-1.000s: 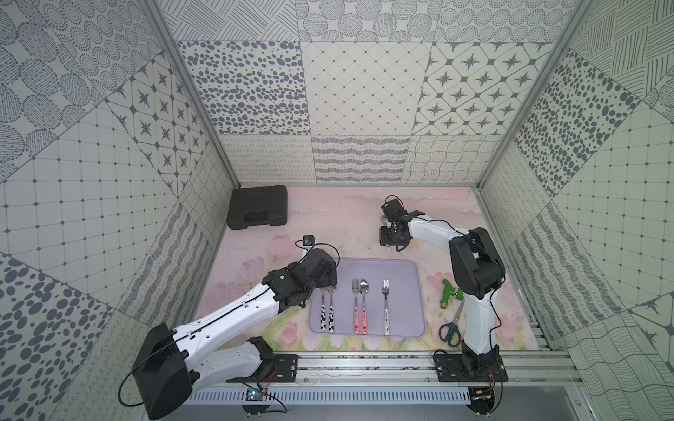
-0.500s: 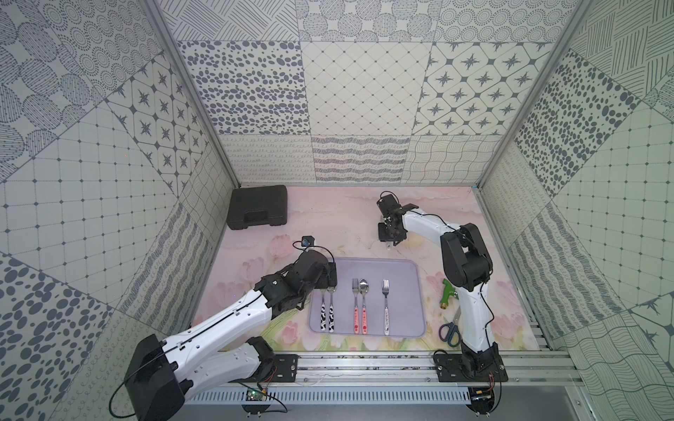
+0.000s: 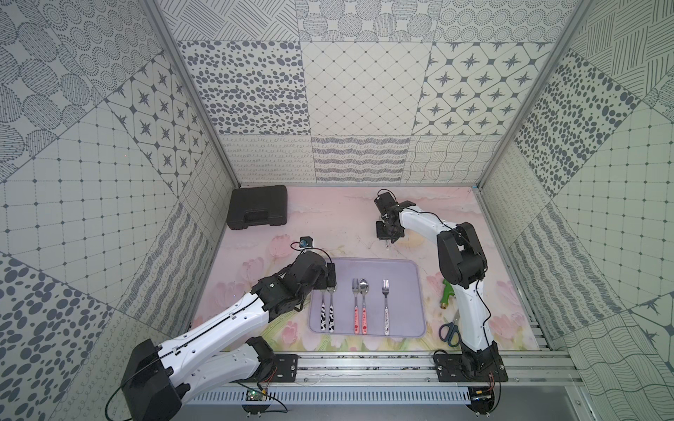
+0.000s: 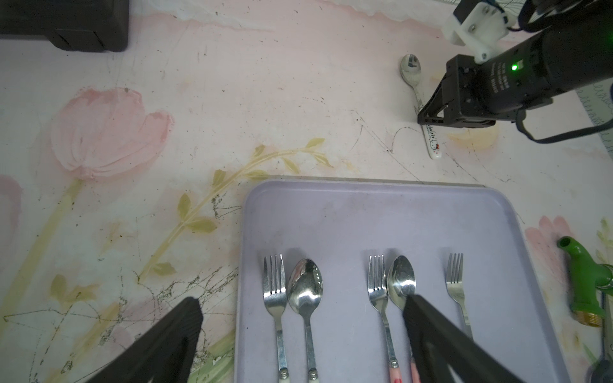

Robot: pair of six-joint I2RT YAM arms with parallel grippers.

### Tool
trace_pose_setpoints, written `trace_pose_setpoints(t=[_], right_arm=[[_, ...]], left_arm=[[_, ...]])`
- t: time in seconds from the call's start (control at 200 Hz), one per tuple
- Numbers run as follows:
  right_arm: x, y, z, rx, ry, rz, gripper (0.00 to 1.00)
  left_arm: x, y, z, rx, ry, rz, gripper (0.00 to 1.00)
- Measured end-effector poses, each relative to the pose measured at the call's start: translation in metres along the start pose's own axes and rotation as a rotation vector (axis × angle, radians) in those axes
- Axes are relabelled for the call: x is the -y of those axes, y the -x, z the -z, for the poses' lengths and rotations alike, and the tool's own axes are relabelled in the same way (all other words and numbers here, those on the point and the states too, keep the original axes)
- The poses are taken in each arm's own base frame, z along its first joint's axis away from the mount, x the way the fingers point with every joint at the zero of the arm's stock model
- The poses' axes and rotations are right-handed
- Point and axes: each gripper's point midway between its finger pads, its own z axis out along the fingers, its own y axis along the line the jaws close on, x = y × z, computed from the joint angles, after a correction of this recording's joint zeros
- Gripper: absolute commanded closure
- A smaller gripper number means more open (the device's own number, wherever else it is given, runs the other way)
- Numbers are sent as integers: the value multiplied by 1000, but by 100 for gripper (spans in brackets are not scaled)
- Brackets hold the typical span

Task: Set the spoon and fork side by side
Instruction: Pick up the spoon from the center of the board.

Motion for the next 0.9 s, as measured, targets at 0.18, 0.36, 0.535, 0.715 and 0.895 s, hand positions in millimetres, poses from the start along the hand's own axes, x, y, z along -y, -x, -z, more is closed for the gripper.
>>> trace_pose_setpoints(t=[0.18,0.36,0.535,0.715,0.895], right_arm=[[0,-1,0,-2,-1,1,100],[2,-1,4,2,-12,1,100],[6,-1,26,28,-11,1,100],[8,-6,64,76,10,0,100],[18,-26,91,103,18,-12,100]], left_arm=[[-1,0,1,2,-1,1,1],[-1,0,1,4,-3,2,1],[-1,0,2,6,-4,3,1],[-1,1,2,7,-5,4,1],[-1,0,2,7,-5,4,1]])
